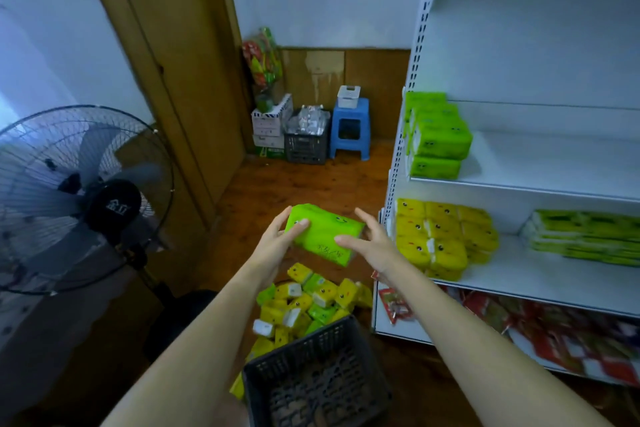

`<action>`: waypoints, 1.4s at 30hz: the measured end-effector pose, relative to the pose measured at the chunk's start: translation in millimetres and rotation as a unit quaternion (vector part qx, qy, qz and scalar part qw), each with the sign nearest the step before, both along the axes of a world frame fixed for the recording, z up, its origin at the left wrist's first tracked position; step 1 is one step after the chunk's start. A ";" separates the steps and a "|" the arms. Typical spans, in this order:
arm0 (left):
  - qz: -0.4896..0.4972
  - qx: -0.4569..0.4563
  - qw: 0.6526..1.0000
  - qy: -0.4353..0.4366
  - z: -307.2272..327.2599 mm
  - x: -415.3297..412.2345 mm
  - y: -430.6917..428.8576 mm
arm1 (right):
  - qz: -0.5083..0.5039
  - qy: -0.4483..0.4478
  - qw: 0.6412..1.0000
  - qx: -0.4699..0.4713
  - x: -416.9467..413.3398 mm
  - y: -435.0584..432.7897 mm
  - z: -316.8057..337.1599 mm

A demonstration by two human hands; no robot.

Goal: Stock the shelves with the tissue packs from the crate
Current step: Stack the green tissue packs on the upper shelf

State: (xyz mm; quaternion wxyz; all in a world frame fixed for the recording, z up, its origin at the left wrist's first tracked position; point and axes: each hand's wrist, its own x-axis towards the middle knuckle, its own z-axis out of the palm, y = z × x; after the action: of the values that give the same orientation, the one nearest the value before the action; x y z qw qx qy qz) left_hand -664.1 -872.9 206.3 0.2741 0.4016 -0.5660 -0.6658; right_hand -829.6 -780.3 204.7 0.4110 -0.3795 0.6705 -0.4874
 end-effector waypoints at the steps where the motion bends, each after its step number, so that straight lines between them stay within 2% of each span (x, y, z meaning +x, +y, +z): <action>1: -0.003 0.002 1.000 0.007 3.6 -11.7 4.6 | -0.013 -0.010 1.000 -0.004 -9.1 2.9 2.9; 9: -0.003 -0.014 1.000 -0.013 21.1 -113.5 31.2 | -0.097 -0.108 0.989 -0.032 -99.9 30.5 19.7; 13: -0.010 -0.044 0.999 0.018 30.0 -159.7 40.4 | -0.108 -0.142 0.984 -0.021 -143.3 41.9 29.1; 21: 0.028 -0.020 0.994 0.099 46.4 -232.5 48.5 | -0.099 -0.198 0.975 -0.033 -183.1 60.0 31.5; 26: -0.012 -0.052 0.992 0.114 59.0 -254.9 48.7 | -0.123 -0.211 0.968 -0.050 -204.2 63.1 38.0; 31: -0.091 -0.149 0.981 0.087 71.4 -274.0 40.9 | -0.189 -0.237 0.947 -0.102 -228.0 57.1 54.9; 36: -0.157 -0.205 0.965 0.051 80.2 -305.4 26.2 | -0.218 -0.188 0.946 -0.147 -254.8 53.9 72.2; 42: -0.201 -0.211 0.956 0.006 84.9 -335.0 28.2 | -0.273 -0.133 0.940 -0.156 -297.3 59.2 72.2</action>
State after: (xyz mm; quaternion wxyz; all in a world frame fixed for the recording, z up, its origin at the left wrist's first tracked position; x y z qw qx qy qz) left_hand -999.2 -844.7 291.2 0.2161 0.2083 -0.7613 -0.5748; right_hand -1126.9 -721.1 276.9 0.2836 -0.1732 0.6032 -0.7251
